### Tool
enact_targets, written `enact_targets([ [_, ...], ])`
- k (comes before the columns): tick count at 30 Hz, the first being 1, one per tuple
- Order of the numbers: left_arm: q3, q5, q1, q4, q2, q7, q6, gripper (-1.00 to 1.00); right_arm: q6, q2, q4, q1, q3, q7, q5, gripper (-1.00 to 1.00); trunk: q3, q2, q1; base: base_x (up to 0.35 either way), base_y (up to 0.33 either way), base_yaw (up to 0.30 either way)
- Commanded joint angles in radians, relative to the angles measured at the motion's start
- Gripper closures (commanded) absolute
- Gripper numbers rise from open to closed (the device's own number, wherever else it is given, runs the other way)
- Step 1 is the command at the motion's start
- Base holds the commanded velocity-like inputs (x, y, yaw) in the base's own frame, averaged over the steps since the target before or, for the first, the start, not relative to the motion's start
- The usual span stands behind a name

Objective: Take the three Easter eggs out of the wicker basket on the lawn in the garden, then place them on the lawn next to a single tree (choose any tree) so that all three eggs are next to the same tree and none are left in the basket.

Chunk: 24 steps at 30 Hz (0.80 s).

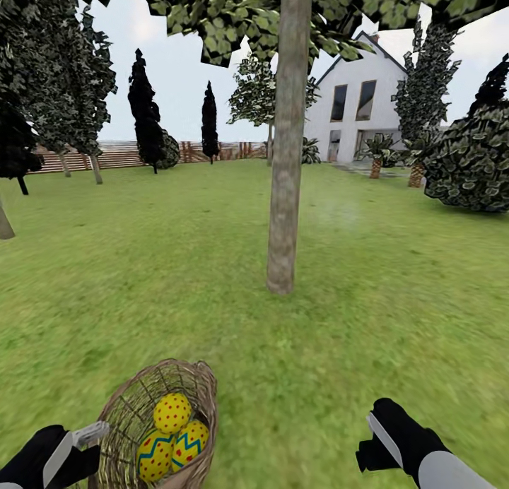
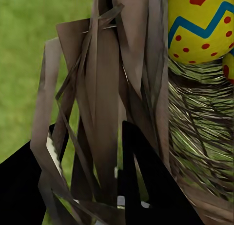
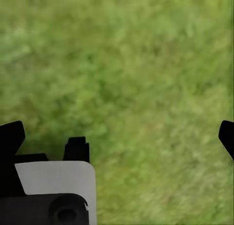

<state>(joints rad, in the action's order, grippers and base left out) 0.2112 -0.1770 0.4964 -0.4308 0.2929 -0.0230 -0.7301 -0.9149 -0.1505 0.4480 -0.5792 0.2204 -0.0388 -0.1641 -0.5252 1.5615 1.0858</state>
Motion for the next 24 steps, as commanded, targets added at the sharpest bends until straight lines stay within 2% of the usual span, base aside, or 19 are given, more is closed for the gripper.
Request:
enact_targets([
  [1, 0.007, -0.012, 0.001, -0.002, -0.001, -0.003, -0.006, 1.00, -0.004, -0.001, 0.001, -0.001, 0.008, -0.004, -0.009, -1.00, -0.001, 0.001, 0.001, 0.336, 0.000, 0.000],
  [24, 0.007, -0.012, 0.001, -0.002, -0.001, -0.003, -0.005, 1.00, -0.004, -0.003, 0.001, -0.001, 0.008, -0.004, -0.009, -1.00, -0.001, 0.001, 0.001, 0.336, 0.000, 0.000],
])
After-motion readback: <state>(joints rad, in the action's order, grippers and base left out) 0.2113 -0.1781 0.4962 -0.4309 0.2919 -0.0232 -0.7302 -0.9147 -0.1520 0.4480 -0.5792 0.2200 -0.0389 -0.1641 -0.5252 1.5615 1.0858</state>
